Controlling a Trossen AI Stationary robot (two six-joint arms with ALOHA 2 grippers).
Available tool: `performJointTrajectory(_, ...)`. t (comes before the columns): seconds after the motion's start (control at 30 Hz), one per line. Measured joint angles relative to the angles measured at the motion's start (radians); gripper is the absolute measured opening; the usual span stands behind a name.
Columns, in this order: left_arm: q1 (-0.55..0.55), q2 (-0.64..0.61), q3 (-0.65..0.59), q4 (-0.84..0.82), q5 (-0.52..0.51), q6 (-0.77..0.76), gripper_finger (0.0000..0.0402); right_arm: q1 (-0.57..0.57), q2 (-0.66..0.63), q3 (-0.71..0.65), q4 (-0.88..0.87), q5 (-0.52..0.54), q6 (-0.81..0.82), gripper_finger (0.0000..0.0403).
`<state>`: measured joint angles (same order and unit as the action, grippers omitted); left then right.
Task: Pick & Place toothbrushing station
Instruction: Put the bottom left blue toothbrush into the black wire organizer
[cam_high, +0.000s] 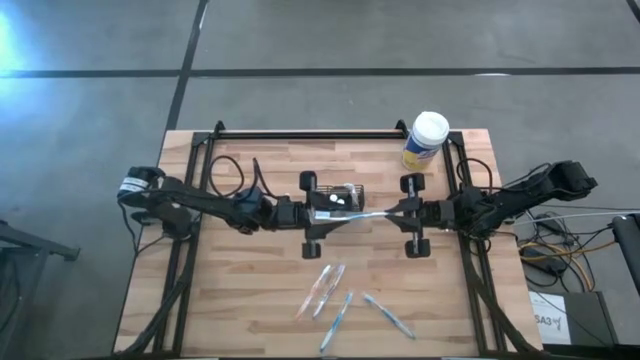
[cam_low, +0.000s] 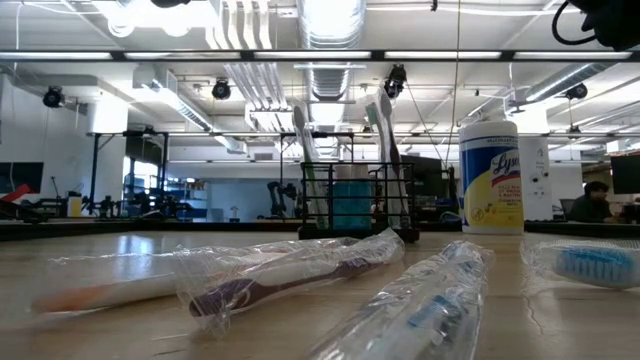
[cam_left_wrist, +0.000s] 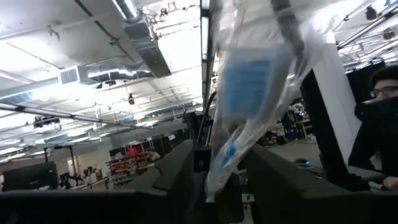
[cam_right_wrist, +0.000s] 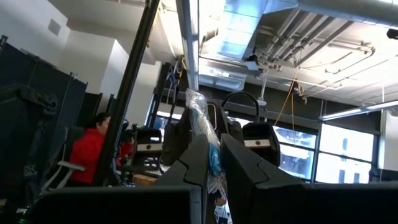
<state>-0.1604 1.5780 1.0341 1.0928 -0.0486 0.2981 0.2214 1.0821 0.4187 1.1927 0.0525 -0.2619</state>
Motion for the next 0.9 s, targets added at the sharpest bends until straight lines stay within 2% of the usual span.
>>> performJointTrajectory(0.23,0.000,-0.002,0.032,-0.031,0.070,-0.001,0.0109,0.000,0.001,0.000,-0.008,0.000,0.000,0.0026)
performJointTrajectory(0.5,0.002,-0.004,0.065,-0.117,0.073,0.004,0.0020,0.001,0.001,0.000,-0.008,0.001,-0.001,0.0027)
performJointTrajectory(0.73,-0.003,-0.010,0.063,-0.135,0.047,0.022,0.0020,0.001,0.000,0.000,-0.018,0.002,0.003,0.0028)
performJointTrajectory(0.9,-0.021,-0.079,0.059,-0.309,-0.040,0.046,0.0020,-0.005,-0.025,0.000,-0.158,0.004,0.089,0.0049)
